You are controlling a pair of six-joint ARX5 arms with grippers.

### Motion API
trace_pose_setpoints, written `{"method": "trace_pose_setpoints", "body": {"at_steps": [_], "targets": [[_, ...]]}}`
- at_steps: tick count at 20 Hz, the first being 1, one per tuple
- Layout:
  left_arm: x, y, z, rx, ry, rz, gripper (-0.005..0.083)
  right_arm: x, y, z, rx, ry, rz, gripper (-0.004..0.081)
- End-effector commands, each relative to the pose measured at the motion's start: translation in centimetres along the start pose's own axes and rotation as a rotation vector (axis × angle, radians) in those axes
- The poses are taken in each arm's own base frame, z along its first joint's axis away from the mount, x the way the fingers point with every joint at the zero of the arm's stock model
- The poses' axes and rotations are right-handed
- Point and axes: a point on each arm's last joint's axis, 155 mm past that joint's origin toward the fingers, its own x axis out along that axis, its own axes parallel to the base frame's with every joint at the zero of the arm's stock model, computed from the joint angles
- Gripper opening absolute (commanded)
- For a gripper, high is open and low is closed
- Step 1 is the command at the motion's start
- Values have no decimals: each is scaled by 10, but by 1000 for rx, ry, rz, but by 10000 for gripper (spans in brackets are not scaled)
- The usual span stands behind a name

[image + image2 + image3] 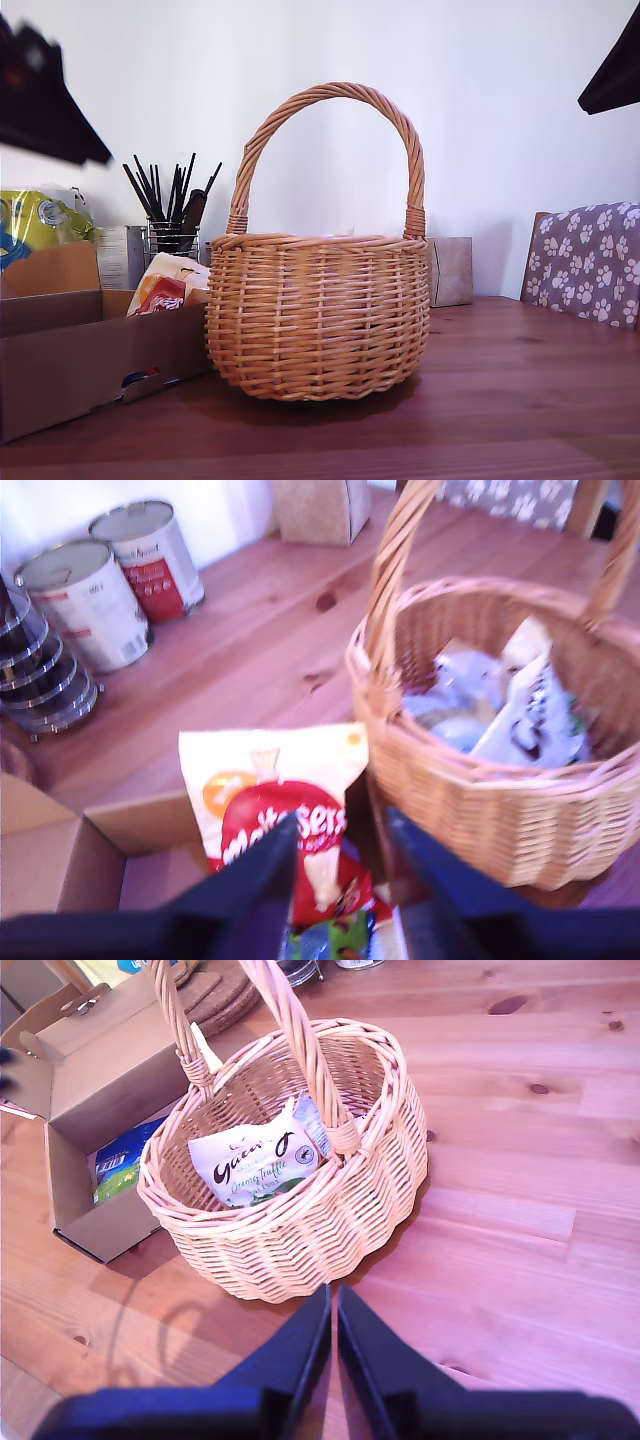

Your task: Move the bags of Easter eggs from the cardboard box on the left into the woven basket on the right side.

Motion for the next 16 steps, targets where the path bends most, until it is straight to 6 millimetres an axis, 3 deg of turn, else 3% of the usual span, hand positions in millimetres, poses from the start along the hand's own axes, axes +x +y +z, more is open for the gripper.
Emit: {"method": "trace_pose_setpoints", "body": {"at_steps": [1, 4, 8, 16], "targets": [[13, 2, -9, 50, 17, -6, 781, -2, 4, 6, -16, -15, 9, -12], [38, 16, -17, 68, 23, -7, 781, -2, 4, 6, -16, -15, 9, -12], [65, 19, -39, -7, 89, -46, 781, -2, 4, 6, -16, -15, 9, -12], [96, 23, -58, -65, 129, -35, 781, -2, 4, 7, -16, -16, 9, -12]]}}
